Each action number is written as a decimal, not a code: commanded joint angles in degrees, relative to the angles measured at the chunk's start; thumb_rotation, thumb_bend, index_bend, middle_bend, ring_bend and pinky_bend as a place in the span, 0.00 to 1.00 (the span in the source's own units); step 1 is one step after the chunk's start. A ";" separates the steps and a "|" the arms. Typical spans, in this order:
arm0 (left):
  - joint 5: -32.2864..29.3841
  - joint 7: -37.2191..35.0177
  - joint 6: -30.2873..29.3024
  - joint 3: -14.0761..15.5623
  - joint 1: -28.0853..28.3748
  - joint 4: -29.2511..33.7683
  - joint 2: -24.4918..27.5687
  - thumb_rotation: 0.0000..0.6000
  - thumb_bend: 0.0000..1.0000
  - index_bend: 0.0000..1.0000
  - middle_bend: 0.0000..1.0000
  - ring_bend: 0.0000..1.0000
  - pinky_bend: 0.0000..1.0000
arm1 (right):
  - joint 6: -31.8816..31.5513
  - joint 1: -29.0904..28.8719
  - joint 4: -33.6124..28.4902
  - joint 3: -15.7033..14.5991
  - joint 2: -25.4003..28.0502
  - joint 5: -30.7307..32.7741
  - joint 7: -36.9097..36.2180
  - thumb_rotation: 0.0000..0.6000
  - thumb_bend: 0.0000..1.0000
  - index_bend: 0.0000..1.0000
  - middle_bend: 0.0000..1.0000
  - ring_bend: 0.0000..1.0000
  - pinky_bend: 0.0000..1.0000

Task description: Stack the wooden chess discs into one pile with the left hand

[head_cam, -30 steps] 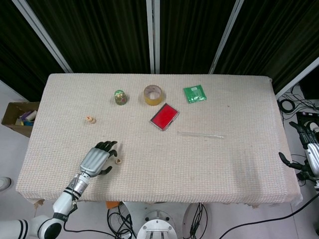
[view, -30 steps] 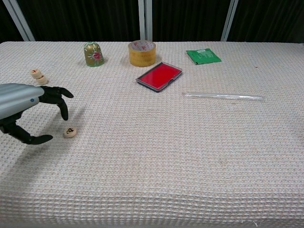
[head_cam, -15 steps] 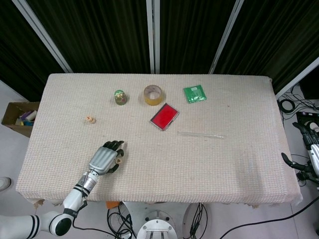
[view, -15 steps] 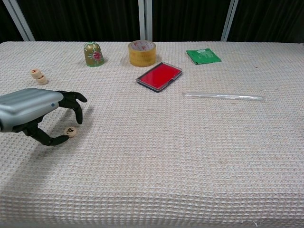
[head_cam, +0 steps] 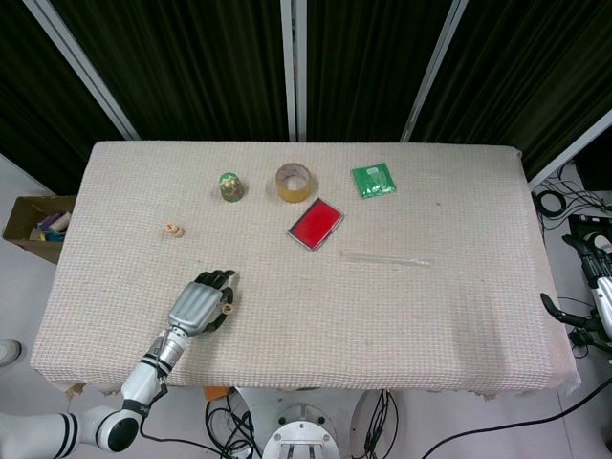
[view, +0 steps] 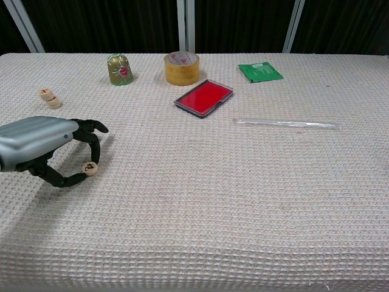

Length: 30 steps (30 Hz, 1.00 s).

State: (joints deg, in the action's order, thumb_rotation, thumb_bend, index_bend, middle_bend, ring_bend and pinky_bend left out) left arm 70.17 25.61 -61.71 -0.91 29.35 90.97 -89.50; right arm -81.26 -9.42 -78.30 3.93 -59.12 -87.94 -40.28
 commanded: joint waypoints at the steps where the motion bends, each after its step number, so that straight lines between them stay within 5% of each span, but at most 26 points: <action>1: 0.35 -0.44 -0.16 -0.25 -0.02 -0.35 0.08 1.00 0.43 0.53 0.10 0.10 0.18 | -0.06 -0.02 -0.21 0.04 0.14 -0.06 0.18 1.00 0.26 0.00 0.09 0.00 0.00; 6: 0.14 -2.35 0.30 -2.43 0.87 2.02 3.32 1.00 0.43 0.54 0.10 0.10 0.18 | -0.63 0.16 -0.67 0.11 0.42 -0.26 0.46 1.00 0.26 0.00 0.09 0.00 0.00; 12: -4.20 -5.67 0.82 -9.32 3.05 3.46 9.14 1.00 0.43 0.52 0.10 0.10 0.18 | -0.62 0.37 -0.69 0.02 0.37 -0.08 0.33 1.00 0.26 0.00 0.09 0.00 0.00; 19: -14.09 -6.83 6.19 -15.51 8.08 -5.98 8.30 1.00 0.42 0.52 0.10 0.10 0.18 | -0.30 0.25 -0.20 0.04 -0.03 0.01 0.20 1.00 0.26 0.00 0.09 0.00 0.00; 30: -21.26 -7.99 12.69 -15.85 12.15 -21.80 3.05 1.00 0.42 0.51 0.10 0.10 0.18 | 0.32 0.36 -0.32 0.32 0.26 0.98 0.32 1.00 0.26 0.00 0.09 0.00 0.00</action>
State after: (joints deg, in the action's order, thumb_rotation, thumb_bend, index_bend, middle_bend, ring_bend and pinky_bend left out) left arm 50.21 18.23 -50.32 -16.69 40.71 70.99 -85.34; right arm -80.95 -9.06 -78.61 4.23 -58.87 -86.97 -39.94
